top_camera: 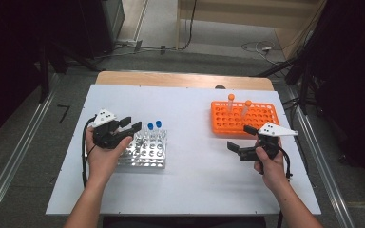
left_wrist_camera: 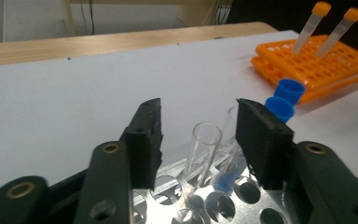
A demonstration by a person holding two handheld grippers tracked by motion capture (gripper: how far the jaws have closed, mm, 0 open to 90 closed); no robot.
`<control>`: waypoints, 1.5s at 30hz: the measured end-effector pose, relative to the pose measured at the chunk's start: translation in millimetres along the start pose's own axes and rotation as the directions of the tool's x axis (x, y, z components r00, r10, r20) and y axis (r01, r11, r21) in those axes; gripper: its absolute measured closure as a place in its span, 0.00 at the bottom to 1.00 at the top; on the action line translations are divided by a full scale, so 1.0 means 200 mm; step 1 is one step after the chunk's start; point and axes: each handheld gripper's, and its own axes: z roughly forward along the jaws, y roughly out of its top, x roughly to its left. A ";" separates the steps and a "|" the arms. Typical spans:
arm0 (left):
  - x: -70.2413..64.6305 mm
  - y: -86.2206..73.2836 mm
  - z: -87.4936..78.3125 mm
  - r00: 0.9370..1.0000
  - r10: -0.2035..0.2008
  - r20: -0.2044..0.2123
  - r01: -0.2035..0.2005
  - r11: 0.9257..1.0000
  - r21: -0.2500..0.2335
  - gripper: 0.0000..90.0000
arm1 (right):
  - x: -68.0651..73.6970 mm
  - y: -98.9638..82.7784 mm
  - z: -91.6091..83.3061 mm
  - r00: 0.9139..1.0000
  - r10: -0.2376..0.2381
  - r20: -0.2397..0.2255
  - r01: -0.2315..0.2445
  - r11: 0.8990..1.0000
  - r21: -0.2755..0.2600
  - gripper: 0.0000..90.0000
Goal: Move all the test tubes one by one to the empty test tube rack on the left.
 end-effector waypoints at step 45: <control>-0.14 -0.09 -0.09 0.988 0.029 0.154 -0.025 0.999 -0.030 0.00 | -0.46 0.02 0.33 0.934 0.188 0.302 -0.178 0.982 -0.060 0.68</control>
